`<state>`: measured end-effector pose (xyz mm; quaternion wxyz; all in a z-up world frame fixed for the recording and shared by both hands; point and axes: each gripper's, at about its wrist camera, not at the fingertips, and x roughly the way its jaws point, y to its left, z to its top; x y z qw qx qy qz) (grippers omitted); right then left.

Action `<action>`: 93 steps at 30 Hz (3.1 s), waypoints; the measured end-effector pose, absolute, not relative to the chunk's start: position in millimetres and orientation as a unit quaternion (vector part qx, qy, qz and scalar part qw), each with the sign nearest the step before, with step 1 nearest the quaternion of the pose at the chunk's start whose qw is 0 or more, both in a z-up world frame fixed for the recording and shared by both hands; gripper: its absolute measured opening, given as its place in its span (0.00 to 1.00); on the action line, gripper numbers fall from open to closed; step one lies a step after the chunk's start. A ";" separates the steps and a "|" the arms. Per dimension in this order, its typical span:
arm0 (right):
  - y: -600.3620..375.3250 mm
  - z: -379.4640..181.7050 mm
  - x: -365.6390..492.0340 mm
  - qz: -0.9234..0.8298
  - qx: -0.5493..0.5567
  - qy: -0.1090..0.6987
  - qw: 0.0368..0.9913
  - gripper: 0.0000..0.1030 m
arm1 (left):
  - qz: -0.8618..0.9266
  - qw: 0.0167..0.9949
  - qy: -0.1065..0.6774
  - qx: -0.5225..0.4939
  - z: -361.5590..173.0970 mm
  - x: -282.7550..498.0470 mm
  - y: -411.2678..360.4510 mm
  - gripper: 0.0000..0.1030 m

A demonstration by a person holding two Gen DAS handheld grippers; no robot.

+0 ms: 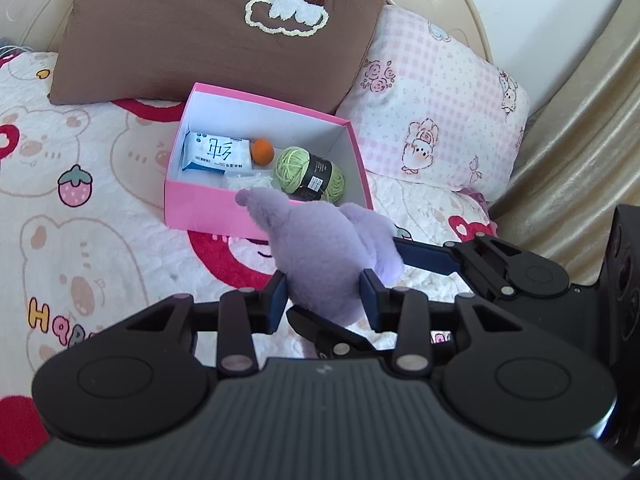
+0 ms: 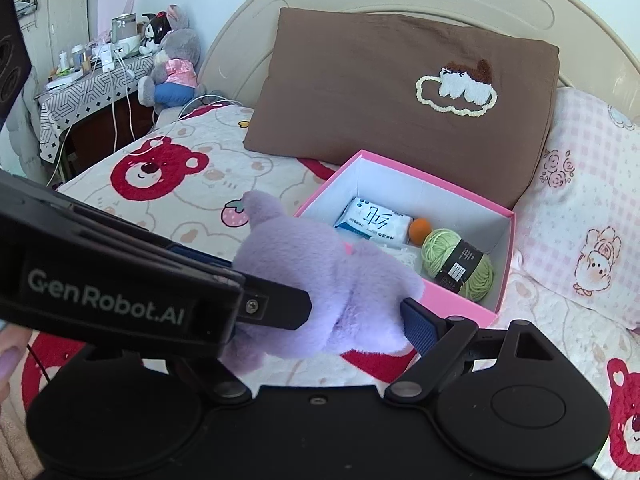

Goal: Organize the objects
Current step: 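Lower the purple plush toy into the pink box and open the left tool, then withdraw the left tool from the box toward the white packet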

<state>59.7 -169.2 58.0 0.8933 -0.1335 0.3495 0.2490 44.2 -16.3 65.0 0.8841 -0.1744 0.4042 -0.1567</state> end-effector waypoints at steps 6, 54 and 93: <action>-167.4 57.5 79.8 0.246 -0.134 0.342 0.897 0.87 | -0.161 0.886 0.402 -0.164 67.3 66.7 -15.8 0.36; -191.2 -45.0 287.1 0.268 -0.054 0.426 0.862 0.46 | -0.085 0.863 0.477 -0.142 -39.8 277.6 5.4 0.34; -238.3 61.8 88.9 0.277 -0.161 0.376 0.869 0.76 | -0.114 0.877 0.465 -0.038 65.3 100.0 -33.3 0.86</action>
